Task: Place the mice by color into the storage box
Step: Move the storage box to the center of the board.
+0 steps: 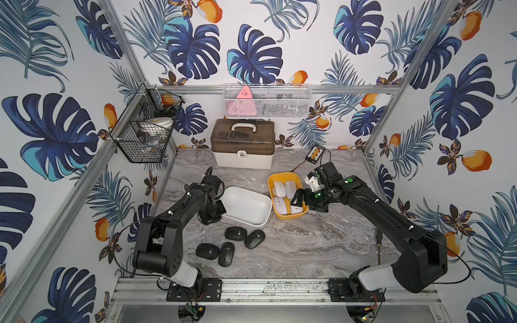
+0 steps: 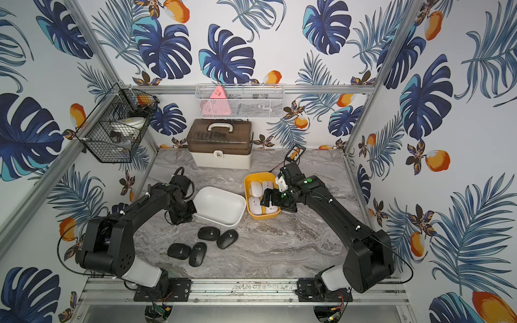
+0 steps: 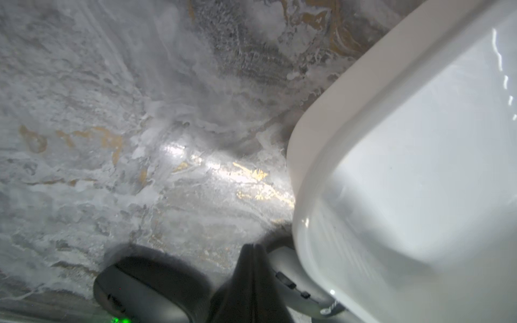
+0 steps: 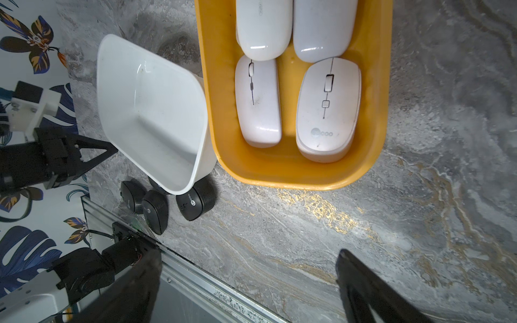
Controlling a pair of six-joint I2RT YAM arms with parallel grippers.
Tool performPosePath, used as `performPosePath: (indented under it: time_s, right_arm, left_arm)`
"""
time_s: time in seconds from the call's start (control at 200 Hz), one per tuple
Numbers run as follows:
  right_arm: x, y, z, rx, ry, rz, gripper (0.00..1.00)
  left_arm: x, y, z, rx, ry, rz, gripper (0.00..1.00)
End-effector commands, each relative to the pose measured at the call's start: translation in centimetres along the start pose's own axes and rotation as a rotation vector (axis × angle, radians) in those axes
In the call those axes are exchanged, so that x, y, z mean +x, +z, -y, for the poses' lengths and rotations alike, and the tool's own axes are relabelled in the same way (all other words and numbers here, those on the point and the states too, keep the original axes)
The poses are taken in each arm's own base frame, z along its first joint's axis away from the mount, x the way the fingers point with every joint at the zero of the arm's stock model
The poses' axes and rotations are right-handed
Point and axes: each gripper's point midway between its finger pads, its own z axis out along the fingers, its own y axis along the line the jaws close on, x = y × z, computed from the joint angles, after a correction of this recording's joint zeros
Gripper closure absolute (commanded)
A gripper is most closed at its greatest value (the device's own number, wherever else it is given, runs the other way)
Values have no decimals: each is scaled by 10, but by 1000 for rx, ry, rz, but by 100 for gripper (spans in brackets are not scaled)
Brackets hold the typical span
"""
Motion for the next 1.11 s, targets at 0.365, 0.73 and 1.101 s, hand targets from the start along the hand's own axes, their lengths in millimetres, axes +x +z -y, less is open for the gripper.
performPosePath:
  time_s: [0.365, 0.73, 1.101]
  right_arm:
    - [7, -2, 9, 18, -18, -15, 2]
    - [15, 0, 16, 34, -11, -31, 2]
    - [16, 2, 15, 25, 0, -39, 2]
  left_arm:
    - [-58, 17, 60, -64, 221, 145, 89]
    - [-52, 29, 116, -62, 415, 171, 87]
    - [-12, -2, 92, -48, 466, 129, 44]
